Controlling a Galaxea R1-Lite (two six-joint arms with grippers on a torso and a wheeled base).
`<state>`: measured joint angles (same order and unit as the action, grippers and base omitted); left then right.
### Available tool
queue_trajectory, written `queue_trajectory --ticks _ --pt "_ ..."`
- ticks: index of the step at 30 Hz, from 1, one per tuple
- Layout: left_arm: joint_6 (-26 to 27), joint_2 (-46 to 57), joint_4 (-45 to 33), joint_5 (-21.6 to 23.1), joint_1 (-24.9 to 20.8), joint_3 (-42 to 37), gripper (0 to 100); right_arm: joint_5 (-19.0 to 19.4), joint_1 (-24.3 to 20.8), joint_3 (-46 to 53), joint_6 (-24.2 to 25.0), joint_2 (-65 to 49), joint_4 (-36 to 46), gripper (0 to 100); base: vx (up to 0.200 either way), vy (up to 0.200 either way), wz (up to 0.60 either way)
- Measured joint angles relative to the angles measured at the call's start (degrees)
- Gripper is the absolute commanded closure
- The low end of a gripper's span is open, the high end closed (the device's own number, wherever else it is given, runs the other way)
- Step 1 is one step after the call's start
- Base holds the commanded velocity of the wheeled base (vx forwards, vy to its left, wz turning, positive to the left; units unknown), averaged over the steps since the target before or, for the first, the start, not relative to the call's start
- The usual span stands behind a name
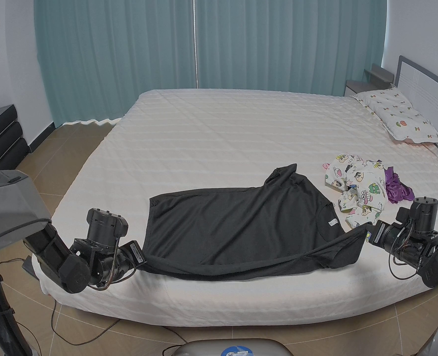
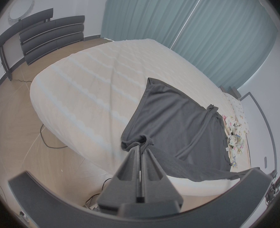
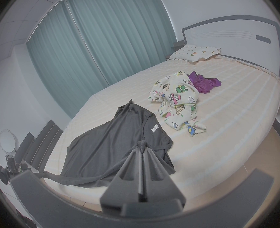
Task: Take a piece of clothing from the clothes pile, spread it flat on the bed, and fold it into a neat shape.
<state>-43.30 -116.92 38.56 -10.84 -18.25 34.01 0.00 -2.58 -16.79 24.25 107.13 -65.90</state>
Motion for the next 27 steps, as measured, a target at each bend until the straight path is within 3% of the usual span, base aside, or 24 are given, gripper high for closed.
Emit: queue_trajectory --ticks 14,27 --pt "0.1 -3.8 -0.1 0.2 3.5 6.2 100 -0.3 0.0 -8.1 0.0 5.2 0.9 100 0.000 0.000 0.00" --pt "0.1 -13.6 -0.4 0.7 6.1 17.7 100 -0.7 -0.2 -18.5 0.1 14.6 1.8 100 0.000 0.000 0.00"
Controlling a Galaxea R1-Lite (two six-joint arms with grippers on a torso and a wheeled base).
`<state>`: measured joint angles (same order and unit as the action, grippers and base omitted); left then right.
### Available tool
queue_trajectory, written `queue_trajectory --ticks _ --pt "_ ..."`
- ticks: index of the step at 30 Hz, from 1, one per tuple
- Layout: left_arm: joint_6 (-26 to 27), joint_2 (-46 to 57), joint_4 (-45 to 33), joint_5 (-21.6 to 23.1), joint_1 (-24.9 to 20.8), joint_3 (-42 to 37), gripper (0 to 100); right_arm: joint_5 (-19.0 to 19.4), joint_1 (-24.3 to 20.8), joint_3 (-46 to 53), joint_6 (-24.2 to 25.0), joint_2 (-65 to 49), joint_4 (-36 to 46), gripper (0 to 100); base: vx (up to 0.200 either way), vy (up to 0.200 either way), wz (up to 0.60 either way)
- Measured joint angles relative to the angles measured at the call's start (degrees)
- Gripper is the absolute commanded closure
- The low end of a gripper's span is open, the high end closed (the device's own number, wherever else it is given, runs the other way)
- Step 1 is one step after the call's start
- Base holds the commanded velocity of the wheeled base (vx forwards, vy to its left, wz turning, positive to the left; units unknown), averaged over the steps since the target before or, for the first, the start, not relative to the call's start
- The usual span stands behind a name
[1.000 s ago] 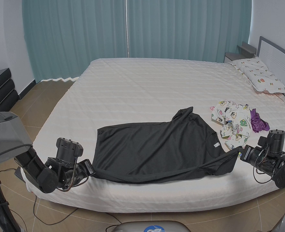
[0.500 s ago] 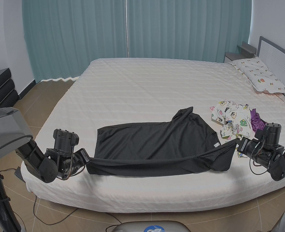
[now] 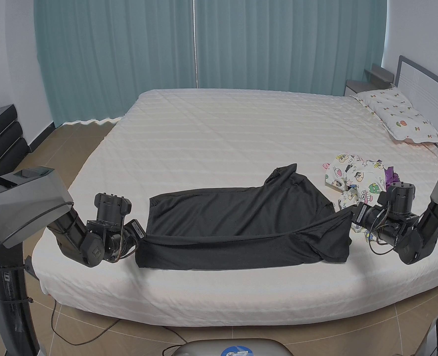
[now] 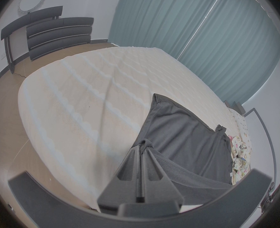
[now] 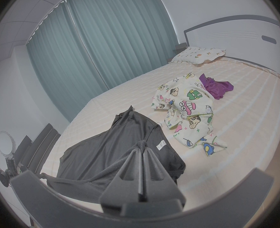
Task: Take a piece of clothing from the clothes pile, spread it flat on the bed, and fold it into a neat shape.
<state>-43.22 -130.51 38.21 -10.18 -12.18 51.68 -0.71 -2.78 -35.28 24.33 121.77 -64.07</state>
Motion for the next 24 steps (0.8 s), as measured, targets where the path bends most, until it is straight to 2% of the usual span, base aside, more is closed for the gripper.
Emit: queue_trajectory --ticks 12,13,14,24 --pt "0.2 -8.4 -5.6 0.0 0.8 12.7 100 -0.1 -0.4 -7.7 4.2 8.9 -0.6 100 0.000 0.000 0.00" --pt "0.2 -8.9 -5.8 0.0 0.8 13.4 100 -0.1 -0.4 -8.3 4.6 9.5 -0.6 0 0.000 0.000 0.00" --pt "0.2 -9.4 -6.0 0.0 0.8 14.1 0 -0.1 -0.5 -8.8 5.3 10.0 -0.6 0 0.000 0.000 0.00" --pt "-1.2 -12.6 -6.6 -0.1 1.2 16.7 0 -1.0 -1.3 -11.9 10.6 14.9 0.0 0 0.000 0.000 0.00"
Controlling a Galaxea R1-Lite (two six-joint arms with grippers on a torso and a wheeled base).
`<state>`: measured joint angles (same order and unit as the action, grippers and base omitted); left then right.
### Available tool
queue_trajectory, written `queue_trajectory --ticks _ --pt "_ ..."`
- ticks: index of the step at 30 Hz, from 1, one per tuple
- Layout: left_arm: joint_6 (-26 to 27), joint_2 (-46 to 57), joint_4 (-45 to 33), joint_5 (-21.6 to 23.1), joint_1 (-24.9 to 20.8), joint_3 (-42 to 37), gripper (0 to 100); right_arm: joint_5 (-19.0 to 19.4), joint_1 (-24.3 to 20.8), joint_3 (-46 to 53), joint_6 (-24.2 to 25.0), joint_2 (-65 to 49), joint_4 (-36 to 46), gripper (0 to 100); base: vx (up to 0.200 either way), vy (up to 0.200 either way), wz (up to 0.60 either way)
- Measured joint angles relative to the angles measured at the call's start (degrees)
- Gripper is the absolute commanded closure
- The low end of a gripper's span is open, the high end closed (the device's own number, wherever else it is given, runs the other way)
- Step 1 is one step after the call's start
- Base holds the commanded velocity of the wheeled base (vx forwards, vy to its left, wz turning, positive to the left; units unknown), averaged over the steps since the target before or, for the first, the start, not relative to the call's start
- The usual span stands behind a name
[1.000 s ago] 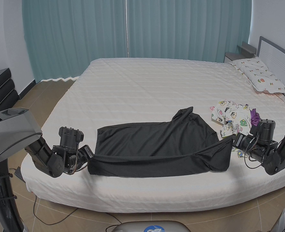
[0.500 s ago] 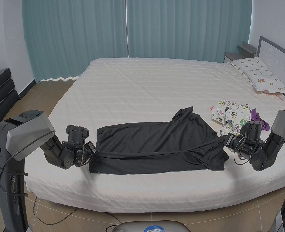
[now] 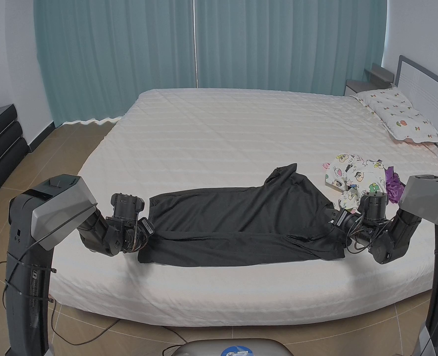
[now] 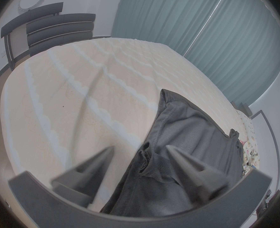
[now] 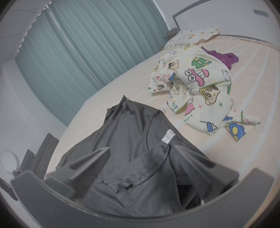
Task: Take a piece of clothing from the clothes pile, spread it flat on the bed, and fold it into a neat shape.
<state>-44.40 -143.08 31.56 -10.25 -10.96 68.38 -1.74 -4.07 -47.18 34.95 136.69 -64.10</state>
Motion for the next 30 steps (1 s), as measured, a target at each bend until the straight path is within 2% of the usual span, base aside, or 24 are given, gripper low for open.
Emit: queue_trajectory --ticks 4,11,14,17,21,25,30 --pt "-1.7 1.3 -0.1 0.7 0.4 -1.8 0 -0.4 0.3 0.0 3.7 0.2 0.4 0 0.000 0.000 0.00" --pt "-4.8 9.5 0.3 6.4 0.6 -12.0 0 -0.4 -0.4 -0.4 12.9 -0.1 6.3 0 0.000 0.000 0.00" --pt "-8.8 12.7 0.5 7.9 0.7 -15.3 0 -0.4 -0.8 -2.5 16.3 -0.1 10.3 0 0.133 0.000 0.00" --pt "-13.0 15.1 0.6 11.8 0.9 -17.8 0 -0.4 -1.6 -5.9 18.6 0.1 15.7 0 0.200 0.000 0.00" --pt "-14.8 16.9 1.0 14.8 1.1 -19.9 0 -0.4 -3.1 -9.1 19.7 0.7 18.2 0 0.200 0.000 0.00" --pt "-14.7 17.6 1.9 15.4 1.4 -21.2 0 -0.5 -3.7 -11.1 19.7 1.7 18.9 0 0.000 0.000 0.00" --pt "-14.6 17.8 4.7 15.4 2.3 -22.7 0 -0.8 -4.2 -12.8 19.7 2.5 24.2 0 0.000 0.000 0.00"
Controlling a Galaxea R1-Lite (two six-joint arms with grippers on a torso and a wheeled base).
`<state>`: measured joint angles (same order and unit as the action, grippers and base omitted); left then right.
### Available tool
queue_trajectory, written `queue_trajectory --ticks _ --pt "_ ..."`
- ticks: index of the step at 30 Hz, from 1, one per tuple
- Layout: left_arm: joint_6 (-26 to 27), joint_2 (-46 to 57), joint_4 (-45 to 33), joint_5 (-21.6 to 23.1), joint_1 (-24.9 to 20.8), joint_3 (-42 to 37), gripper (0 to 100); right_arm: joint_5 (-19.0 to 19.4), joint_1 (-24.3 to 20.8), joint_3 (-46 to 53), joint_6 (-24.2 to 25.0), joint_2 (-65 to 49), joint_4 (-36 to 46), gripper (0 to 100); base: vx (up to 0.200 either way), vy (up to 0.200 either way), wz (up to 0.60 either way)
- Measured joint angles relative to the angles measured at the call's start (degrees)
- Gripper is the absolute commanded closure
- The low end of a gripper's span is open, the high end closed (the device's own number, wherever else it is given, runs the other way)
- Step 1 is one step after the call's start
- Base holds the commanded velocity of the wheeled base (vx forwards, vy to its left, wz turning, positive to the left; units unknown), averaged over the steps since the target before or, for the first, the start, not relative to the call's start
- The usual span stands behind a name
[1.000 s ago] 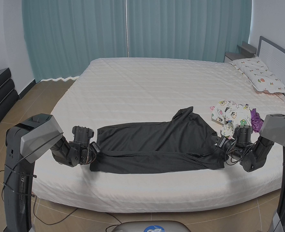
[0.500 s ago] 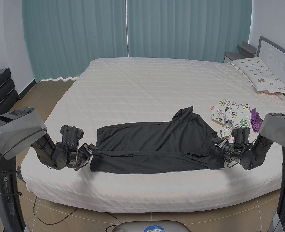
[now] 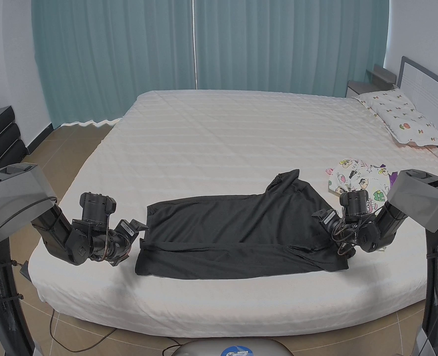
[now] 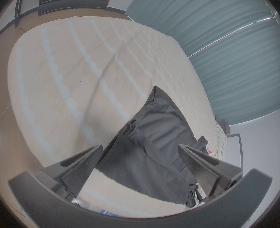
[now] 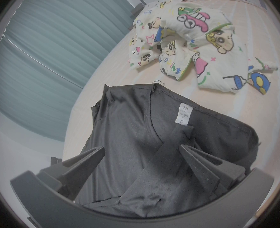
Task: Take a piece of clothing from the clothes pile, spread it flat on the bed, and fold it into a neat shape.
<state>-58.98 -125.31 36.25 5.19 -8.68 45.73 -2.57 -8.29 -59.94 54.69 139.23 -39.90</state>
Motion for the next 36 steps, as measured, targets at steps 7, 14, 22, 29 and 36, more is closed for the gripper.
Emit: queue_trajectory --ticks 7,14,22,29,36 --pt "0.4 -0.7 0.7 -0.1 0.6 -0.7 0 0.0 -0.7 1.1 0.0 -0.6 2.1 0 0.000 0.000 0.00" --pt "0.5 -1.2 0.9 -0.2 0.7 -0.8 0 -0.3 -2.4 1.8 -0.4 -0.9 4.8 0 0.000 0.000 0.00" --pt "0.5 -1.4 0.9 -0.2 0.7 -0.8 0 -1.0 -3.1 1.3 -0.5 -1.0 6.6 100 0.000 0.000 0.00" --pt "0.5 -1.5 0.9 -0.2 0.7 -0.8 0 -4.4 -2.7 2.4 -0.5 -2.0 6.5 100 0.000 0.000 0.00" --pt "0.6 -1.5 0.9 -0.2 0.7 -0.8 0 -4.5 -2.3 4.6 -0.5 -4.9 6.6 100 0.000 0.000 0.00"
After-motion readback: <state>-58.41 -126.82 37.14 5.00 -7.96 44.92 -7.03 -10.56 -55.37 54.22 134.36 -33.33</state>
